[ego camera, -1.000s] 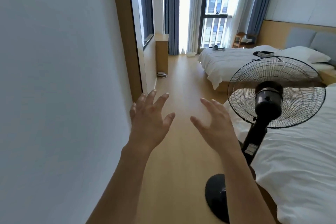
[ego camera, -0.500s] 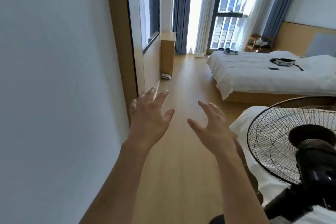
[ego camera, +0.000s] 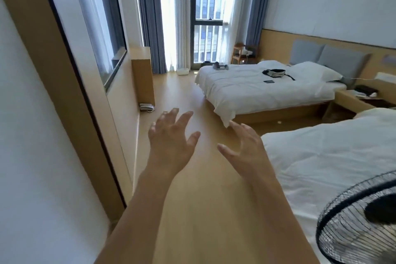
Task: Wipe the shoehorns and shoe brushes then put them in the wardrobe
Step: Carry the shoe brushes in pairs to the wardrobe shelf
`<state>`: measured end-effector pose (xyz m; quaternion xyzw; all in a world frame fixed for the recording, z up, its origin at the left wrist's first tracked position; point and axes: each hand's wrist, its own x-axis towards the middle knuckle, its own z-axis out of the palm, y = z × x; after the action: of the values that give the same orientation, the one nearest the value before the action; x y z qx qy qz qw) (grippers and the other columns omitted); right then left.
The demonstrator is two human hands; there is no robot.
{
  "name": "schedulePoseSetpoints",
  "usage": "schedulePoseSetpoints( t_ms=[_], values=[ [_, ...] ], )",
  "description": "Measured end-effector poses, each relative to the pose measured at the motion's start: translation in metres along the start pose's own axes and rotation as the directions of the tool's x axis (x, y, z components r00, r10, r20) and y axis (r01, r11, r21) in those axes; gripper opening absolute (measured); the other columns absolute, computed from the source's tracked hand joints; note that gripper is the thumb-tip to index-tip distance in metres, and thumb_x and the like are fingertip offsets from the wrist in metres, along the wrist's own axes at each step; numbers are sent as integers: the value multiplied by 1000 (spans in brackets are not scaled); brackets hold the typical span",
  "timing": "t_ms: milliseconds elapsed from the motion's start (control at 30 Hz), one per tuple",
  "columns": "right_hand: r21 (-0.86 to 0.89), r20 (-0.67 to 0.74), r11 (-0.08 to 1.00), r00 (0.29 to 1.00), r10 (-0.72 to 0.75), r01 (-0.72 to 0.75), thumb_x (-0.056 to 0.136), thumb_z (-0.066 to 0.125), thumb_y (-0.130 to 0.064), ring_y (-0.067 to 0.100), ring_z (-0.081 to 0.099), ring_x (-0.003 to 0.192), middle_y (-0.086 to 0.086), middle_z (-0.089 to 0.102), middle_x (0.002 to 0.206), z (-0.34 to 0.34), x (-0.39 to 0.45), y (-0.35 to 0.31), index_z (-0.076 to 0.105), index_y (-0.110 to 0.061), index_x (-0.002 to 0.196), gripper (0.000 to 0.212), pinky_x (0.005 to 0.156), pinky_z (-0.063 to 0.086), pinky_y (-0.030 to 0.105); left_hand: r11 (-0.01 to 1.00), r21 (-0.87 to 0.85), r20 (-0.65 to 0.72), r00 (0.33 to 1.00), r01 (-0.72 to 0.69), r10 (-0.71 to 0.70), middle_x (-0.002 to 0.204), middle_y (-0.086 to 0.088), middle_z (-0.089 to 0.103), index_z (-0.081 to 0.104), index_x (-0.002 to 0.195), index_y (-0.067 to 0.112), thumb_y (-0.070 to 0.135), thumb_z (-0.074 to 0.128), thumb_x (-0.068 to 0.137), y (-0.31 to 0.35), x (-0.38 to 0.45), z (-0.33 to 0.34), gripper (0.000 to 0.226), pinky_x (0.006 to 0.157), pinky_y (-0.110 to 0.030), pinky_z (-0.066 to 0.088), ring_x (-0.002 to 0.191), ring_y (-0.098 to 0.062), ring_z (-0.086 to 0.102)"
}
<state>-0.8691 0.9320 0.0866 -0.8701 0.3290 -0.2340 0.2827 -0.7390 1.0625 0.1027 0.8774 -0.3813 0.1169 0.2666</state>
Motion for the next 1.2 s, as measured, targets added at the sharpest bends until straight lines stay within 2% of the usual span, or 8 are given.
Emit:
schedulePoseSetpoints(
  t_ms=[333,533,667,833,967,1200],
  values=[
    [-25,-26,995,995,93,-93,89,64,-52,19,23,149,-1,27,162,57,150,-2,32,-37,152,73,120,27,45,994,-69,36,996,-82,84,156,2,30,38,144,37,49,51,93,-57,154,63,54,114,-51,22,145,-22,21],
    [42,-5,997,998,66,-66,88,66,-50,19,27,147,-2,31,159,100,257,14,35,-37,151,72,118,31,47,996,-33,36,996,-78,80,156,1,30,37,144,37,50,50,93,-76,251,108,54,113,-52,22,144,-23,23],
    [88,54,996,998,8,-13,89,67,-46,20,26,148,2,32,159,124,349,15,36,-32,152,72,119,26,44,998,-7,27,998,-63,64,156,1,30,37,144,38,49,51,94,-81,330,133,54,115,-51,19,145,-22,21],
    [100,72,995,997,-35,28,90,65,-48,19,20,150,2,28,161,130,462,24,33,-34,153,72,122,22,43,1000,9,-15,999,-30,30,156,1,30,36,145,38,48,51,94,-79,435,163,54,115,-52,18,145,-23,21],
    [73,67,997,997,-40,35,90,64,-48,21,27,147,1,32,158,130,531,45,34,-34,152,71,119,26,47,1000,-22,-5,1000,-20,19,156,2,30,36,144,38,48,51,94,-73,499,199,53,115,-52,19,145,-23,22],
    [30,-35,997,997,65,-64,90,67,-43,18,25,148,1,34,158,112,624,111,37,-30,151,69,120,24,43,985,-119,36,991,-126,131,157,1,30,38,145,36,48,53,93,-39,604,280,55,115,-50,17,145,-22,21]
  ],
)
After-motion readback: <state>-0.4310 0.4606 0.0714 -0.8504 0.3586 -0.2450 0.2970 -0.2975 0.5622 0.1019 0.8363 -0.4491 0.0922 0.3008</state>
